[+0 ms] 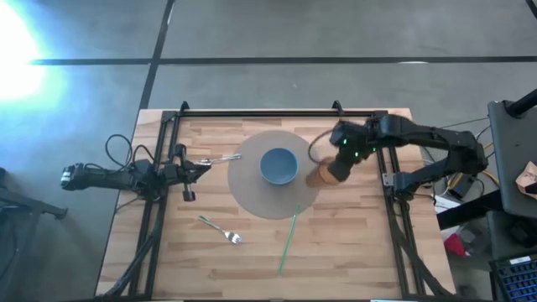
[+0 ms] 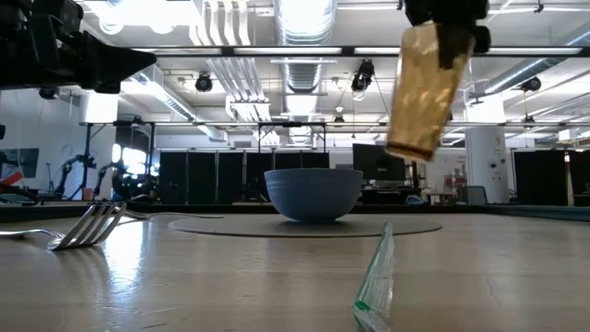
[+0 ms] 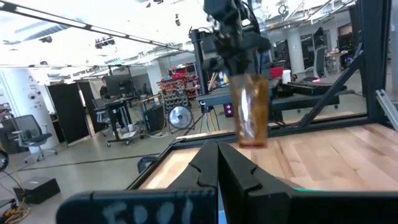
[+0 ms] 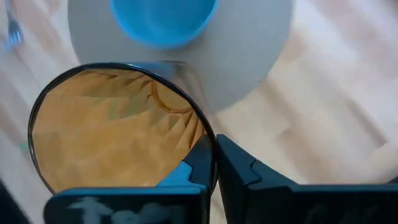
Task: Pick & Place Utensil
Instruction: Put the cup on the top right of the placemat
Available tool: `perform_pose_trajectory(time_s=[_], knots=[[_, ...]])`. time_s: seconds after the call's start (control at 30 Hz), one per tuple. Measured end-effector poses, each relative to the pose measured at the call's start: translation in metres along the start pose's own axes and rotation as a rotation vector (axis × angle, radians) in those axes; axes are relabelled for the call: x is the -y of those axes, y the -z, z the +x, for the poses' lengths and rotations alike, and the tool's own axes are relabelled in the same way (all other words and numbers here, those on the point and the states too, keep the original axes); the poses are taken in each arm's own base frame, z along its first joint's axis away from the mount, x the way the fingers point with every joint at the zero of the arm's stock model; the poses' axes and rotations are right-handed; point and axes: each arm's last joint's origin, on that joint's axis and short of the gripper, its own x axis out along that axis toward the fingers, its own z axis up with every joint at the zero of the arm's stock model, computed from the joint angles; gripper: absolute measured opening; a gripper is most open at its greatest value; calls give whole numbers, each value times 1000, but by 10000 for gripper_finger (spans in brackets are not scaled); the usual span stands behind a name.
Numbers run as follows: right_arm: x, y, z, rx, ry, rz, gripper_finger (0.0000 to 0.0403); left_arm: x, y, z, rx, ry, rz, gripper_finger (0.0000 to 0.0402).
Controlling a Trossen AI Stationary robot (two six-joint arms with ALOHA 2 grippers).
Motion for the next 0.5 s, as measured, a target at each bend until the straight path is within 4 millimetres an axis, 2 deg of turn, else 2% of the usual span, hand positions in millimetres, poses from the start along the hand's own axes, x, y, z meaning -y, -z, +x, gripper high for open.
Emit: perform_pose_trajectory(time_s=[0.27,0.5], knots=[[34,-31,-36,182,72,65,9,0,0,0,-3,-15,27,3],[68,-55,-58,360,113,125,9,-1,0,0,-1,-16,27,3]])
